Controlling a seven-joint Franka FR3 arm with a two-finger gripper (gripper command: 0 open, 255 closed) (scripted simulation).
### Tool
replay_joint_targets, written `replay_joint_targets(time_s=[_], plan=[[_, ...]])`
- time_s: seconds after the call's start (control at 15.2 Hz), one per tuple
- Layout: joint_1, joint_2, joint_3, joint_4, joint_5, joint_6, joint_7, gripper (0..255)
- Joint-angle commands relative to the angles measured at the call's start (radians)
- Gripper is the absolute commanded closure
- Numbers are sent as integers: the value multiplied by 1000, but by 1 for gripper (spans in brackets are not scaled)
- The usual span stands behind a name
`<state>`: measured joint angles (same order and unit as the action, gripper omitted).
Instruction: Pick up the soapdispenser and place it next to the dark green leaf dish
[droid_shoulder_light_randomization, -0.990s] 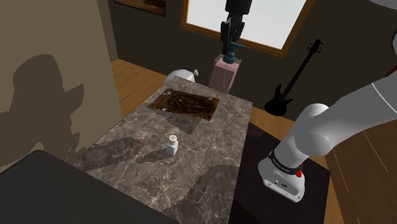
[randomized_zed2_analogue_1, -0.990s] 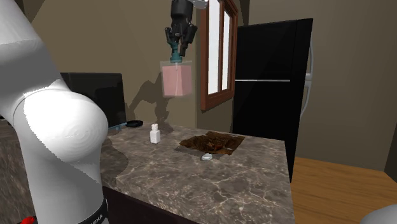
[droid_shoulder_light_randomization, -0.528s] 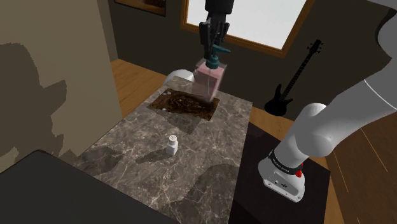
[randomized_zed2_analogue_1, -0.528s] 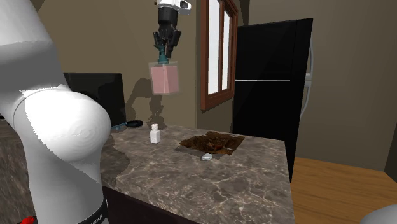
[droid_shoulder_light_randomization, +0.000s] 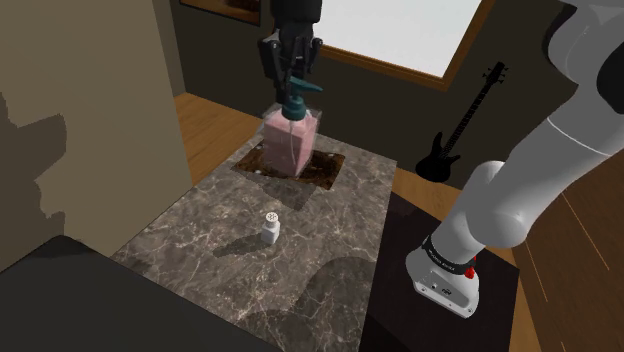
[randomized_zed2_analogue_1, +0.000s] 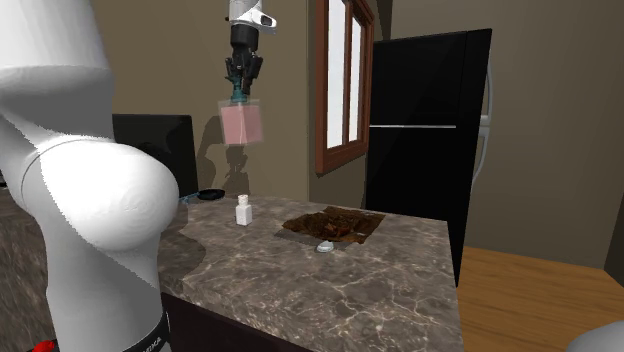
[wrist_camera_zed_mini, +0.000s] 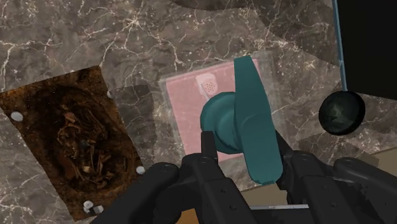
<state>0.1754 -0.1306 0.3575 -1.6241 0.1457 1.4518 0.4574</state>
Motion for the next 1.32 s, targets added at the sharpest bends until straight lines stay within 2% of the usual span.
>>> replay_joint_targets(time_s=[0.0,0.33,0.53,0.59,1.25], plan=[[19,57,32,62,-14,-1,55,255],[92,233,105,256,-83,-21,195,255],[159,362,137,411,-144,-54,278,255],[196,425,147,494,-176,-77,312,255],[162,352,138,258,-140,91,282,255]])
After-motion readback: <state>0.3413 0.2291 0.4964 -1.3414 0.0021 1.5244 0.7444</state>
